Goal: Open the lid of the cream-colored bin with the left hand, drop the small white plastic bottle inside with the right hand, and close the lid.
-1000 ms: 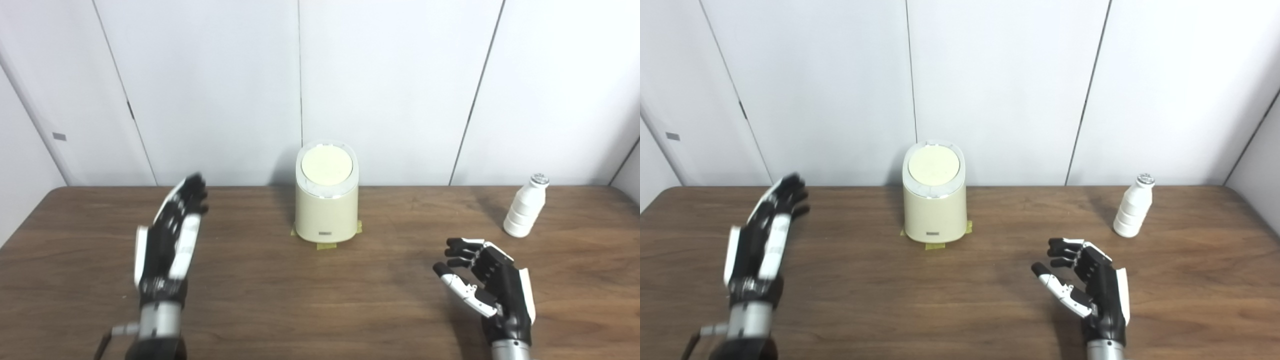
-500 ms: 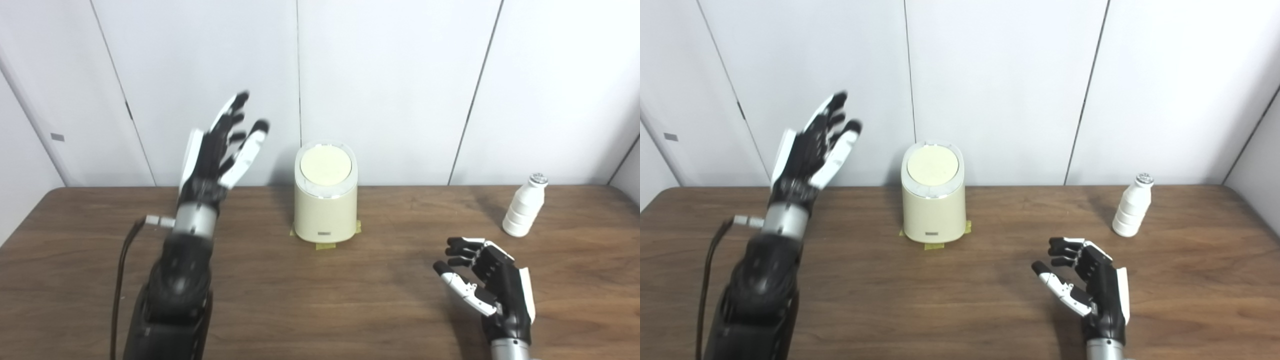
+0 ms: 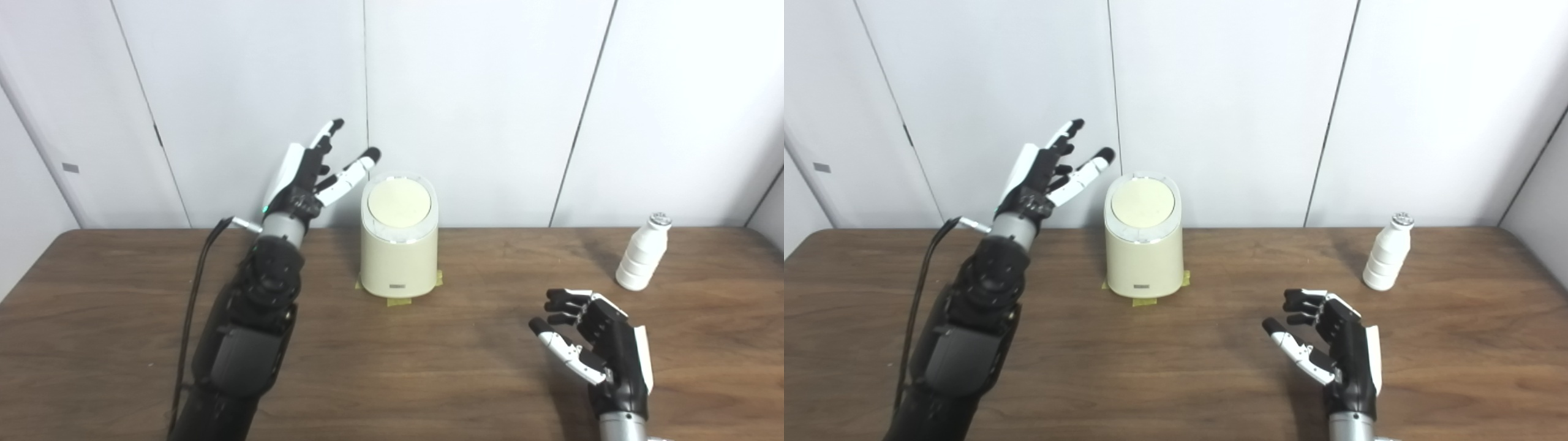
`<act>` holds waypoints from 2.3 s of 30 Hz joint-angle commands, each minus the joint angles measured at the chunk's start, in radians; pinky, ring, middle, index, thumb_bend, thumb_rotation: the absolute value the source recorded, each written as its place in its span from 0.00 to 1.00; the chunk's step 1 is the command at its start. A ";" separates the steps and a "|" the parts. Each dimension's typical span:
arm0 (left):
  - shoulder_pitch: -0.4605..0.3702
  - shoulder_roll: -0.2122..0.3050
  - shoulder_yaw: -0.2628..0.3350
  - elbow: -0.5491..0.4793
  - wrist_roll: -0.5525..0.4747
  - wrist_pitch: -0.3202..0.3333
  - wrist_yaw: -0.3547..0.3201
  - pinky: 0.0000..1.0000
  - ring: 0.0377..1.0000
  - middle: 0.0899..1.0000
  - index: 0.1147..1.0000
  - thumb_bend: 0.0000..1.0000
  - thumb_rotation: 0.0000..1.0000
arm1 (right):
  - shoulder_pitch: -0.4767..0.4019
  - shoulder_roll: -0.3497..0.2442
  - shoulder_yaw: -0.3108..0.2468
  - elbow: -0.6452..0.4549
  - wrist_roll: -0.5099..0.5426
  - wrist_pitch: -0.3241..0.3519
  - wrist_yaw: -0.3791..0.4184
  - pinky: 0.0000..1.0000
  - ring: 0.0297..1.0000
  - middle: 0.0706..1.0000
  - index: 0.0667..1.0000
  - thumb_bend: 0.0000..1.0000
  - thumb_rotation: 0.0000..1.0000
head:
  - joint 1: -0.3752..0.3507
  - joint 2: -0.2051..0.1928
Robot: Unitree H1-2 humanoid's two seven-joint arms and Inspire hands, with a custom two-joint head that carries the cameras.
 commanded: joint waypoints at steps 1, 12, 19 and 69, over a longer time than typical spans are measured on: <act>-0.081 -0.004 0.003 0.014 0.064 -0.002 -0.019 0.86 0.98 1.00 1.00 0.75 0.80 | -0.004 0.009 0.003 0.031 0.007 -0.036 -0.002 0.51 0.57 0.58 0.46 0.48 0.14 | -0.001 0.002; -0.117 -0.036 0.004 0.119 0.199 -0.002 -0.044 0.89 0.98 1.00 1.00 0.80 0.70 | -0.005 0.007 0.005 0.033 -0.001 -0.041 -0.002 0.51 0.57 0.59 0.46 0.48 0.14 | -0.004 0.003; -0.106 -0.045 -0.001 0.117 0.230 -0.002 -0.041 0.89 0.99 1.00 1.00 0.85 0.59 | -0.004 0.012 0.002 0.021 0.002 -0.025 -0.004 0.52 0.58 0.59 0.46 0.48 0.14 | -0.005 0.006; -0.149 0.063 -0.318 0.240 0.673 -0.002 0.055 1.00 1.00 1.00 0.98 0.99 0.08 | 0.001 0.019 0.008 0.006 -0.016 -0.016 -0.010 0.51 0.57 0.59 0.46 0.48 0.14 | -0.021 0.013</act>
